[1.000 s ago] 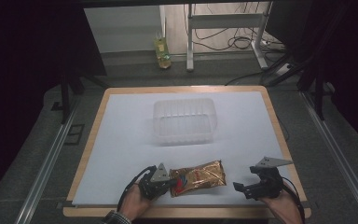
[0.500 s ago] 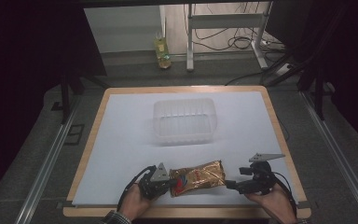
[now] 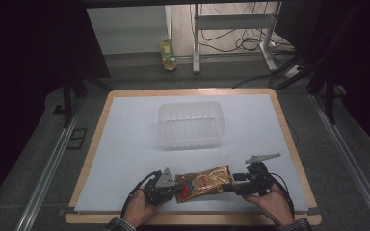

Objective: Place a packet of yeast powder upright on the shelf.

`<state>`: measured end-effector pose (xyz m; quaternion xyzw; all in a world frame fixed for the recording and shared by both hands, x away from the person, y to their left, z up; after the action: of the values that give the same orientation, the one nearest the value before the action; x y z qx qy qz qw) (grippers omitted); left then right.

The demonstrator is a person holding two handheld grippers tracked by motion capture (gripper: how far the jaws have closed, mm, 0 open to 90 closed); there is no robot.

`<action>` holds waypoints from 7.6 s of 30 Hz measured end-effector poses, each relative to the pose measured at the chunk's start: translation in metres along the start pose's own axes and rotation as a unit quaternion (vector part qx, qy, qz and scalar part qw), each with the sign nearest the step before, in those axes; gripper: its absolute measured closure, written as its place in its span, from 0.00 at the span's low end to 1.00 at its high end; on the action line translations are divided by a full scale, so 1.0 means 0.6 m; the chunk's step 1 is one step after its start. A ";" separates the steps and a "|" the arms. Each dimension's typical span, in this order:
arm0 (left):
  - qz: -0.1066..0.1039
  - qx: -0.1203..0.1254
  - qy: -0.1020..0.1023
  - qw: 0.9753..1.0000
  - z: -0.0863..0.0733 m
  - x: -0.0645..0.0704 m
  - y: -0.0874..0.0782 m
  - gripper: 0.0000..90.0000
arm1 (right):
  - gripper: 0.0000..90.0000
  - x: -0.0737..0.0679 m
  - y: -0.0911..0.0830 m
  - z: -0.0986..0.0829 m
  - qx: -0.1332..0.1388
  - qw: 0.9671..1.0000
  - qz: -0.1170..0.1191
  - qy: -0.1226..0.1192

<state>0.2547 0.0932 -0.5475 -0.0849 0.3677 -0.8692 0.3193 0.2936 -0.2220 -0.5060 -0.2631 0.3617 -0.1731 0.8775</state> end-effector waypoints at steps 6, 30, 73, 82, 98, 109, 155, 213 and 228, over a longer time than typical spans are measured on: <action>0.000 -0.001 0.004 1.000 0.000 -0.001 0.000 1.00 | 0.35 -0.001 0.030 0.017 -0.022 1.000 0.022 0.008; 0.036 0.019 -0.005 0.999 0.003 -0.006 -0.016 0.87 | 0.83 -0.010 0.025 0.048 0.013 0.996 0.079 0.039; 0.060 0.091 -0.053 0.993 0.001 -0.023 -0.032 0.13 | 0.86 -0.031 -0.100 0.122 0.099 0.995 0.017 -0.002; 0.056 0.100 -0.050 0.992 0.003 -0.022 -0.033 0.08 | 0.86 -0.024 -0.121 0.138 0.113 0.994 0.001 0.004; 0.071 0.114 -0.063 0.989 -0.004 -0.035 -0.041 0.01 | 0.86 -0.015 -0.159 0.178 0.136 0.990 -0.029 0.005; 0.081 0.094 -0.044 0.991 -0.005 -0.032 -0.037 0.00 | 0.87 -0.002 -0.174 0.215 0.149 0.987 -0.060 0.009; 0.076 0.084 -0.034 0.993 -0.006 -0.033 -0.037 0.01 | 0.86 0.048 -0.074 0.352 0.096 0.982 -0.162 -0.002; 0.080 0.087 -0.033 0.992 -0.009 -0.034 -0.036 0.02 | 0.44 0.098 0.003 0.354 0.143 0.980 -0.133 -0.030; 0.079 0.089 -0.030 0.992 -0.010 -0.033 -0.034 0.01 | 0.20 0.075 0.001 0.344 0.118 0.980 -0.137 -0.086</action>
<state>0.2581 0.1197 -0.5358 -0.0530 0.2842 -0.8677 0.4043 0.4739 -0.1741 -0.4068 -0.2187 0.2222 -0.3098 0.8982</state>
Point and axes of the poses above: each handheld gripper's, and its own axes: y roughly forward along the jaws, z roughly out of its top, x roughly to its right, the point moved 1 cm from there along y, roughly forward along the jaws, and after that the axes turned 9 degrees about z, right-handed, at the moved point
